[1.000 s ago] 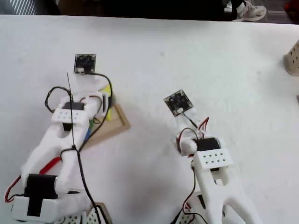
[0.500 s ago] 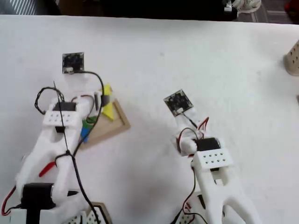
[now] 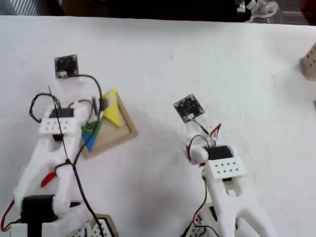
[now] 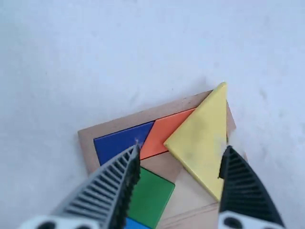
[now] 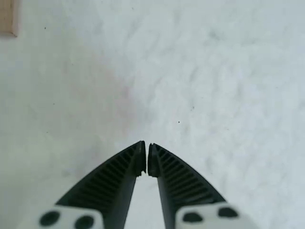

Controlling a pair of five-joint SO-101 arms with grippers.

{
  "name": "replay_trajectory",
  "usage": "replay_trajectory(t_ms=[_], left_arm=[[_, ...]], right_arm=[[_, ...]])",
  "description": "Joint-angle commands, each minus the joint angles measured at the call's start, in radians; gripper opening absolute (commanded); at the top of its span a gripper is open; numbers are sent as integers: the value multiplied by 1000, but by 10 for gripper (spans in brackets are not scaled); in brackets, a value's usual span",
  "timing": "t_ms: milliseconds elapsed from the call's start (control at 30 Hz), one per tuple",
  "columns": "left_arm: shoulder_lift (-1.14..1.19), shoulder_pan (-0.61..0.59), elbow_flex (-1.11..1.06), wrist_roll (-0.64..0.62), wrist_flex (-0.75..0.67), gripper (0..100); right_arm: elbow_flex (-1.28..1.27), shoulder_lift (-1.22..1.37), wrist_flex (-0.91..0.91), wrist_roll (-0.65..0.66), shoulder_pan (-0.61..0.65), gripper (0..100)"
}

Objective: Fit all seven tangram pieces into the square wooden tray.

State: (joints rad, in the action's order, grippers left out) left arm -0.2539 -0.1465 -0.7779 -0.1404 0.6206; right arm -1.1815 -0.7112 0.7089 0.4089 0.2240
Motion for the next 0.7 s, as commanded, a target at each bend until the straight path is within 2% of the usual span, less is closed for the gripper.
replay_trajectory(t_ms=[0,133,467,667], left_arm=[[-51,-7,57,-17,9,268],[-91,-2,38,-15,11,268],[-407,76,-181,-12,2,272],[-449,79,-207,-12,2,272]], right_arm=[[5,-4,-19,2,-5,18],[5,-4,-19,2,-5,18],[5,-4,-19,2,-5,18],[5,-4,-19,2,-7,18]])
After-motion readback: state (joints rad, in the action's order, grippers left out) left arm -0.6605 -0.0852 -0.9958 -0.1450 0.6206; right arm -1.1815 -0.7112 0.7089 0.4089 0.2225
